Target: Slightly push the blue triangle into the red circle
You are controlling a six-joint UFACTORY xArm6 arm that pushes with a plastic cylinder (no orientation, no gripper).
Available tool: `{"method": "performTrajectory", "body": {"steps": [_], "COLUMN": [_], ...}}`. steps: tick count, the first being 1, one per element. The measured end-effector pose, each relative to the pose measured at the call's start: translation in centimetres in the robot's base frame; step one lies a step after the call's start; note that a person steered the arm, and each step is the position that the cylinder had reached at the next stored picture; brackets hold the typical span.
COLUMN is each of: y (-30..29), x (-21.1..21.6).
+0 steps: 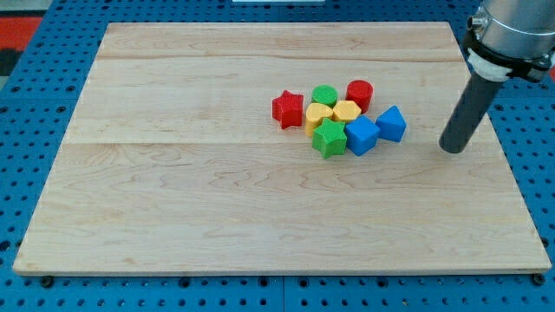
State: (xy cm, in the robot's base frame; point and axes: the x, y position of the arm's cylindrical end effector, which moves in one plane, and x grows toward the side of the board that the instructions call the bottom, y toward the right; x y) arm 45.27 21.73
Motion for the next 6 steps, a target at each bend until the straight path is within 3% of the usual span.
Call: {"method": "performTrajectory", "body": {"steps": [3, 6], "y": [-5.9, -7.7], "x": [-2.1, -3.7]}}
